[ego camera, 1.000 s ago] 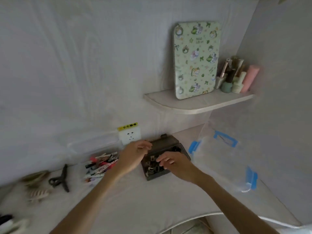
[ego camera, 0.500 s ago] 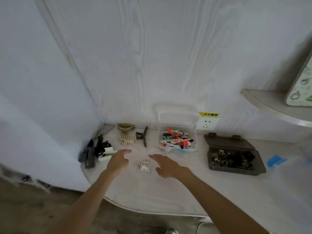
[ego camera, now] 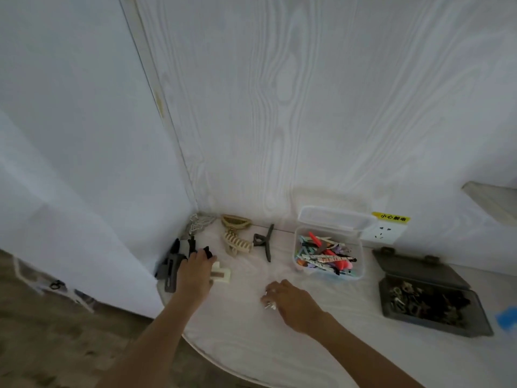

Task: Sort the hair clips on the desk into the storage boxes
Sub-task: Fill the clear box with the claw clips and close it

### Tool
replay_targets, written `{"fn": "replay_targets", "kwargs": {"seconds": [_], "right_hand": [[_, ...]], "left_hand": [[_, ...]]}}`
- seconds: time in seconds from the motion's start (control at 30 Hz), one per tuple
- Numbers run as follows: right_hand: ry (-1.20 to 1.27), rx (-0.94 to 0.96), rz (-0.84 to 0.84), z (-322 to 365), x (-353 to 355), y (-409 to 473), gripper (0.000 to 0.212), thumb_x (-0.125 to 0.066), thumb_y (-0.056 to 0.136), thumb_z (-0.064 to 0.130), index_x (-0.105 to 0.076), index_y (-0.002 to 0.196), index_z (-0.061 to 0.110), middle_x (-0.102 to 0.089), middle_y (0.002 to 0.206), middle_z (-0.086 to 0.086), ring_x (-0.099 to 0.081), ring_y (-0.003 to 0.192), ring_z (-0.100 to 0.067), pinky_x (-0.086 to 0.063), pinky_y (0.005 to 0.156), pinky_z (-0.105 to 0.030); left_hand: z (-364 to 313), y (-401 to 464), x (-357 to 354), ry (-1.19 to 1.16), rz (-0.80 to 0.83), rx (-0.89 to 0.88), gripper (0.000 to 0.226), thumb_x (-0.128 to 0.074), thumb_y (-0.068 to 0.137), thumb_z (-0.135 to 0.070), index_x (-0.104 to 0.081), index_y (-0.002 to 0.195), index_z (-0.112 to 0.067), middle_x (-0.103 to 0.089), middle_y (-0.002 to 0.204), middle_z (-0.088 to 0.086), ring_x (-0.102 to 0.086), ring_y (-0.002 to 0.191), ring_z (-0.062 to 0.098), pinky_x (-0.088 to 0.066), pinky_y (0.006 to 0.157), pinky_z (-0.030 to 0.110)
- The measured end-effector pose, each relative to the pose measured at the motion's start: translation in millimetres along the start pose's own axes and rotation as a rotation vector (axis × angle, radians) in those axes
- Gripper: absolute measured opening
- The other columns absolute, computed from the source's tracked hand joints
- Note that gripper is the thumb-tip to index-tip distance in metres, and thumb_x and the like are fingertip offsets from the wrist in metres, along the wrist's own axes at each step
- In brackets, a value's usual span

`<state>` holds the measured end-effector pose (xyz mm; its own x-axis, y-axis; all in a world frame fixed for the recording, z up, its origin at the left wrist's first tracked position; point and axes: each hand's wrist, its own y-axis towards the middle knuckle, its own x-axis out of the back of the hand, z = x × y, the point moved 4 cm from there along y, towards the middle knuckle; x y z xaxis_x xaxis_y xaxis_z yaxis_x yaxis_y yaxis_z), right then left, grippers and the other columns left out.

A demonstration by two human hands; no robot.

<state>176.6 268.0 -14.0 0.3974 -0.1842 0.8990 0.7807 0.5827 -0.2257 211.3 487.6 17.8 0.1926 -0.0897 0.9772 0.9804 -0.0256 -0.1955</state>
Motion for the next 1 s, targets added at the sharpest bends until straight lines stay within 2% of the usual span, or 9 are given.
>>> {"fn": "replay_targets", "kwargs": {"seconds": [0.13,0.23,0.33,0.53,0.63,0.7,0.8,0.9,1.0], "right_hand": [[0.129,-0.142,0.081,-20,12,-6,0.032,-0.047,0.089,0.008,-0.063,0.112,0.025,-0.057,0.123,0.001,-0.05,0.115,-0.019,-0.042,0.093,-0.031],[0.234,-0.208,0.057,-33,26,-17,0.031,-0.049,0.088,0.011,-0.065,0.111,0.025,-0.062,0.122,0.002,-0.055,0.115,-0.016,-0.042,0.098,-0.028],[0.34,-0.234,-0.066,-45,50,-43,0.028,-0.053,0.09,0.011,-0.064,0.115,0.02,-0.064,0.12,0.003,-0.059,0.107,-0.01,-0.042,0.088,-0.015],[0.743,-0.39,-0.349,-94,106,-153,0.022,-0.064,0.084,0.005,-0.067,0.101,0.018,-0.069,0.087,0.013,-0.065,0.078,0.004,-0.049,0.073,-0.014],[0.864,-0.531,-0.515,-124,128,-225,0.032,-0.066,0.079,-0.005,-0.065,0.092,0.024,-0.07,0.084,0.007,-0.067,0.08,-0.009,-0.051,0.074,-0.022],[0.878,-0.636,-0.642,-142,139,-279,0.033,-0.063,0.078,-0.011,-0.064,0.092,0.019,-0.068,0.085,0.0,-0.067,0.077,-0.012,-0.052,0.069,-0.016],[0.827,-0.852,-0.853,-167,147,-358,0.027,-0.067,0.075,-0.01,-0.066,0.088,0.013,-0.068,0.08,-0.002,-0.064,0.063,0.002,-0.047,0.059,-0.006],[0.682,-1.089,-0.953,-189,145,-416,0.02,-0.071,0.073,0.0,-0.068,0.085,0.017,-0.065,0.072,0.009,-0.062,0.059,0.007,-0.043,0.058,-0.002],[0.529,-1.23,-0.882,-208,134,-446,0.024,-0.074,0.07,0.013,-0.064,0.077,0.033,-0.066,0.074,0.009,-0.067,0.078,-0.013,-0.052,0.076,-0.022]], "left_hand": [[-7,-2,5,0.035,-0.096,-0.058,0.045,-0.064,0.08,-0.044,-0.055,0.121,-0.027,-0.041,0.128,0.0,-0.038,0.12,0.021,-0.033,0.098,0.032],[-25,-9,21,-0.14,-0.215,-0.043,0.049,-0.076,0.065,-0.05,-0.068,0.103,-0.021,-0.053,0.119,0.004,-0.052,0.107,0.026,-0.045,0.084,0.036],[-59,-10,42,-0.404,-0.277,-0.059,0.053,-0.063,0.068,-0.063,-0.067,0.093,-0.017,-0.065,0.103,0.005,-0.06,0.095,0.026,-0.05,0.076,0.034],[-176,-12,87,-1.223,0.069,-0.073,0.044,-0.075,0.073,-0.043,-0.055,0.103,-0.018,-0.069,0.097,-0.004,-0.066,0.087,0.01,-0.055,0.075,0.03],[-254,-26,113,-1.237,0.191,-0.27,0.026,-0.074,0.076,-0.034,-0.053,0.087,-0.025,-0.068,0.088,0.0,-0.066,0.077,0.01,-0.055,0.069,0.03],[-314,-41,125,-1.194,0.305,-0.43,0.019,-0.069,0.081,-0.035,-0.051,0.085,-0.027,-0.064,0.079,-0.004,-0.062,0.067,0.006,-0.051,0.054,0.022],[-394,-64,136,-1.148,0.493,-0.52,0.014,-0.059,0.087,-0.039,-0.051,0.085,-0.028,-0.059,0.077,-0.009,-0.058,0.066,0.002,-0.049,0.052,0.015],[-457,-73,134,-1.15,0.644,-0.514,0.016,-0.059,0.088,-0.04,-0.055,0.084,-0.025,-0.062,0.079,-0.005,-0.057,0.068,0.002,-0.049,0.052,0.013],[-519,-81,123,-0.987,0.681,-0.608,0.036,-0.063,0.085,-0.043,-0.052,0.103,-0.014,-0.062,0.098,0.005,-0.059,0.079,0.01,-0.046,0.058,0.021]]}}
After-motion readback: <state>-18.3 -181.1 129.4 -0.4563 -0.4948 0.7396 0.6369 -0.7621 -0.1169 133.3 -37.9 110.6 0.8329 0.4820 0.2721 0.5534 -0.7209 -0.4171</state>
